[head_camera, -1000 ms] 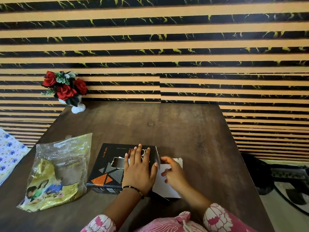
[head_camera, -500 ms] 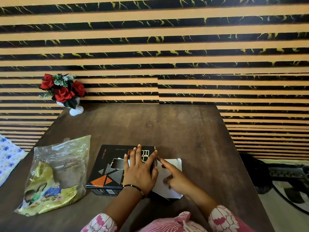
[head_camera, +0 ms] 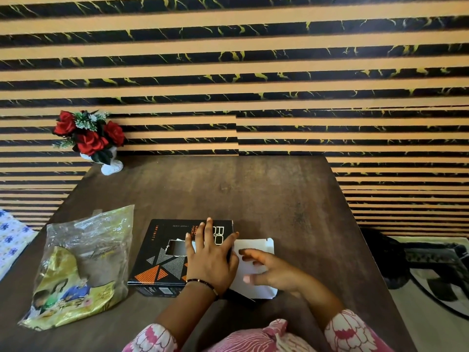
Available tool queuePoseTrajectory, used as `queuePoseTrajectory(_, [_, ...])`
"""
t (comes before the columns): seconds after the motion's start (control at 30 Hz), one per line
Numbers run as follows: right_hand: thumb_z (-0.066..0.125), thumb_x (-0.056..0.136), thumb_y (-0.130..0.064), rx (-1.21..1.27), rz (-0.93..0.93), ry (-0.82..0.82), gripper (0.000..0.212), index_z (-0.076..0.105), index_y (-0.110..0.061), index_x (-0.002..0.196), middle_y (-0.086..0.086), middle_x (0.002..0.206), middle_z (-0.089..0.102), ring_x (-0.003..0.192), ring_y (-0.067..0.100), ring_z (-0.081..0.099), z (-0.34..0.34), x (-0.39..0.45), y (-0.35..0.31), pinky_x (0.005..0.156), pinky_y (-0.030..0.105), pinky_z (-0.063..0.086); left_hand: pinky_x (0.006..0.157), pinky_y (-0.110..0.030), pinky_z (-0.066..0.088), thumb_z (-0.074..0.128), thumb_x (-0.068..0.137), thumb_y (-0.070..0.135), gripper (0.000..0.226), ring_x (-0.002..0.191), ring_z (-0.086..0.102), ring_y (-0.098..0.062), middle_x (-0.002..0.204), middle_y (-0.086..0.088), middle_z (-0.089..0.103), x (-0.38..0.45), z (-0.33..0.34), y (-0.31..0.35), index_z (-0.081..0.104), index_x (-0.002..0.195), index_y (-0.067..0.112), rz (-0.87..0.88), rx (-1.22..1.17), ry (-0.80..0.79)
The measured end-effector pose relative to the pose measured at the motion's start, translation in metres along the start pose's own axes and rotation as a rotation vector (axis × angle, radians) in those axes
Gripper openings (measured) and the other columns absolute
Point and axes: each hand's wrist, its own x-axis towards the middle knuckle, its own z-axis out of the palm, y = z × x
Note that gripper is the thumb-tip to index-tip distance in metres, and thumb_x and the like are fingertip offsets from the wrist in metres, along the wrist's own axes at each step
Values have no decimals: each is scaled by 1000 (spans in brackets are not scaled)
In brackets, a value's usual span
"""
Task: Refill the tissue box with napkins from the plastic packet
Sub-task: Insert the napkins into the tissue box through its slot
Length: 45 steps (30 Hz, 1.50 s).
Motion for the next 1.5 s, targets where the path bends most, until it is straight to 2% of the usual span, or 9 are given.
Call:
queuePoseTrajectory(0.1, [74,71,-42,-201,33,-137,101,9,-31,148,-6,158,13,144,18,13,-7,-6,-1,116,36,21,101,-62,29,36,76,46,41,127,41,-42,139,-22,44,0,1,1,53,113,43,-3,14,42])
queuePoseTrajectory(0.2, [76,69,-43,-478,3,-140,110,1,-29,149,-2,158,7,145,23,4,-4,-5,-1,118,44,17,102,-61,27,36,75,45,42,128,39,-42,140,-22,42,-1,2,1,52,114,44,-8,-10,45])
queuePoseTrajectory(0.5, [70,77,-41,-280,7,221,77,33,-21,141,2,147,36,134,20,31,0,10,15,106,31,32,102,-62,28,36,78,47,40,129,39,-42,140,-22,42,-1,2,-1,51,115,44,4,-66,38])
queuePoseTrajectory(0.7, [65,75,-54,-372,9,480,62,50,-25,129,-3,139,47,130,18,36,19,22,23,104,33,34,111,-56,-4,26,75,64,62,141,-8,-36,155,-16,-8,0,-2,-8,23,134,49,86,-37,-130])
queuePoseTrajectory(0.87, [62,76,-56,-437,16,544,55,55,-27,123,-5,134,51,128,17,38,26,26,20,105,35,35,110,-58,-5,27,64,71,74,141,-9,-39,154,-19,-10,-1,-4,-9,23,134,47,103,-16,-144])
queuePoseTrajectory(1.1, [57,87,-33,-310,82,823,51,42,-21,134,4,137,44,125,22,37,13,22,29,101,32,37,110,-60,-1,36,64,53,67,141,1,-42,154,-21,4,-3,-7,-6,33,130,44,91,-33,-96])
queuePoseTrajectory(1.23, [44,95,-30,114,164,733,38,43,-16,131,7,130,53,105,18,52,12,18,24,85,30,44,107,-63,11,42,60,51,64,138,17,-45,151,-24,19,-3,-3,-5,38,124,44,68,-3,-87])
queuePoseTrajectory(1.33, [37,97,-35,335,62,728,38,47,-17,129,6,124,57,102,16,53,21,17,16,87,30,42,104,-64,20,41,57,50,62,134,27,-46,147,-26,28,-3,-1,-4,40,119,43,55,-21,-51])
queuePoseTrajectory(1.5, [40,97,-22,370,12,686,39,38,-15,136,5,129,52,109,17,51,36,24,6,89,26,38,106,-63,16,39,60,51,63,136,22,-45,149,-25,23,-4,0,-6,38,123,44,65,-19,-43])
